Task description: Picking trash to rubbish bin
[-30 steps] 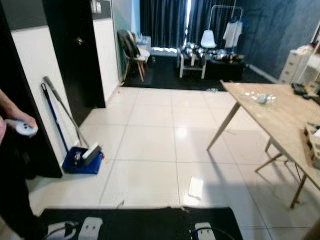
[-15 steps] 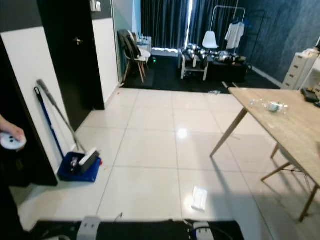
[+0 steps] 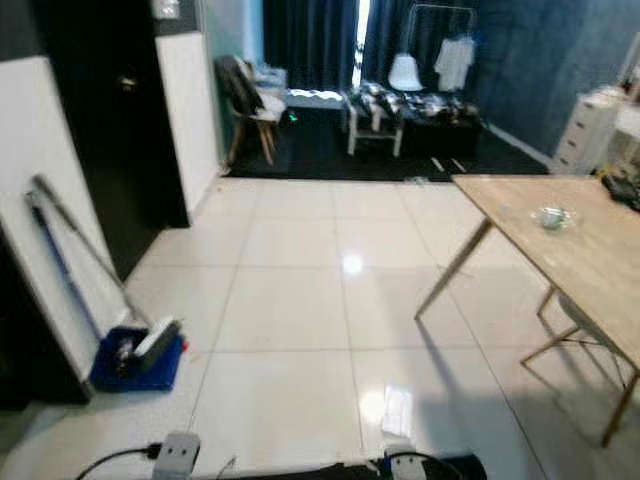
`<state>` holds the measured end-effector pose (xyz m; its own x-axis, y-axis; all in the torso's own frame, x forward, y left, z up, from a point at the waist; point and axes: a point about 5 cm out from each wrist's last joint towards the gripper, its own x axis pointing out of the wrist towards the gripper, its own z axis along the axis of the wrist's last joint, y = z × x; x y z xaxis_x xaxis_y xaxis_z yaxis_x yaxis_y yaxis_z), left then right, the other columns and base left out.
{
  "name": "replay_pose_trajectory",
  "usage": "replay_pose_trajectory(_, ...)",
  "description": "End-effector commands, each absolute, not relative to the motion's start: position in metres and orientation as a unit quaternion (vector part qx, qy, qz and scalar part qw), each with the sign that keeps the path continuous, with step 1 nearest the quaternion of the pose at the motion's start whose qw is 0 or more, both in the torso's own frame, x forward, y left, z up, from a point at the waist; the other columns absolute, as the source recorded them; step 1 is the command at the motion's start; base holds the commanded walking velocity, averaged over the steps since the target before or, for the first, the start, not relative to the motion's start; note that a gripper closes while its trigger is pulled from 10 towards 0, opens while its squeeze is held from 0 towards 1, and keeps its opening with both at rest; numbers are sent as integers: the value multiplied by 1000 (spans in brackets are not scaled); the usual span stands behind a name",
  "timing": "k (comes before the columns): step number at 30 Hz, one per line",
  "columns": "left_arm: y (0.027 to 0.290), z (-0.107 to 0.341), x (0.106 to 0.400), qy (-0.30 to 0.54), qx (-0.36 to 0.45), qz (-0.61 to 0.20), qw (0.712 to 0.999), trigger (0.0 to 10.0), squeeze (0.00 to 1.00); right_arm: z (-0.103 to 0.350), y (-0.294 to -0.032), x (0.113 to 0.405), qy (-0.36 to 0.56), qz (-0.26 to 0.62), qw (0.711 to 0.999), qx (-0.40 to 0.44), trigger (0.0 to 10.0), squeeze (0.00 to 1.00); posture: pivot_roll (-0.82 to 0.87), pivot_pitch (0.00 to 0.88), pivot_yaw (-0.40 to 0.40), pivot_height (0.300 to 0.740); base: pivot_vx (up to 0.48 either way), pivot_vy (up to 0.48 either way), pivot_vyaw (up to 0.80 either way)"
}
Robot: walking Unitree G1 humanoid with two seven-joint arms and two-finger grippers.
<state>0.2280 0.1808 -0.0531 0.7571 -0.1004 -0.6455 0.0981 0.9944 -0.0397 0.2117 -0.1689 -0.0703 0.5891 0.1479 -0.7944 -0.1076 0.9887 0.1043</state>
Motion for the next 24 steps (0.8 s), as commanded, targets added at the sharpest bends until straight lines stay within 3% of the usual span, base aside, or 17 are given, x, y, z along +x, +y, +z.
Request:
replay_pose_trajectory(1, 180, -57, 222, 354, -1, -57, 934, 10000, 0, -70, -168, 213, 448, 67, 891, 27, 10000, 0, 72, 0, -50, 740, 345, 0, -800)
replay_pose_trajectory(24, 180, -58, 220, 358, 3, -63, 932, 10000, 0, -75, -183, 202, 461, -3, 886, 56, 10000, 0, 71, 0, -46, 740, 334, 0, -800)
